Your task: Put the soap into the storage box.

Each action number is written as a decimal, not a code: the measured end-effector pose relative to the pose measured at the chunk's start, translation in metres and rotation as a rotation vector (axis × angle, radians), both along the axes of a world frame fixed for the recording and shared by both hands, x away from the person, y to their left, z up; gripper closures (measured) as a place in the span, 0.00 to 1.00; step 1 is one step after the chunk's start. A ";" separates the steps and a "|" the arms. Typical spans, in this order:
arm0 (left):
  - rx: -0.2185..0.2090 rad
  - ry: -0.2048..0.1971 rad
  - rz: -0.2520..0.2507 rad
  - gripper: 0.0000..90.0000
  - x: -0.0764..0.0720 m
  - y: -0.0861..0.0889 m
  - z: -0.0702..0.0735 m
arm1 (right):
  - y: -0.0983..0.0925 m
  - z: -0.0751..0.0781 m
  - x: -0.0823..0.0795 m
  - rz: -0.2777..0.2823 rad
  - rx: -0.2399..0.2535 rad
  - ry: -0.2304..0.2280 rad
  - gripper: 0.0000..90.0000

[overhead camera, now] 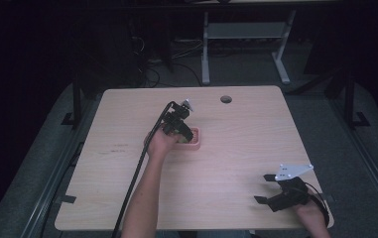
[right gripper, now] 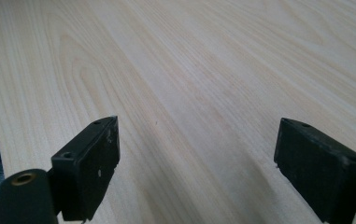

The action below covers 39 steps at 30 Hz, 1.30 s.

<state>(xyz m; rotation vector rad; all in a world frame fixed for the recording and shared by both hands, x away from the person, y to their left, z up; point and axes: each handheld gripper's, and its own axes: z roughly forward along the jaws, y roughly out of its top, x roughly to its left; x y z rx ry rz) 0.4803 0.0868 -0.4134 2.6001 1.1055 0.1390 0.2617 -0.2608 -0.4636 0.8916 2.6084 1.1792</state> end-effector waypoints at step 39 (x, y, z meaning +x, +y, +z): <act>-0.057 -0.070 -0.129 0.25 -0.041 0.005 0.030 | -0.004 -0.002 0.001 -0.017 0.000 0.012 0.15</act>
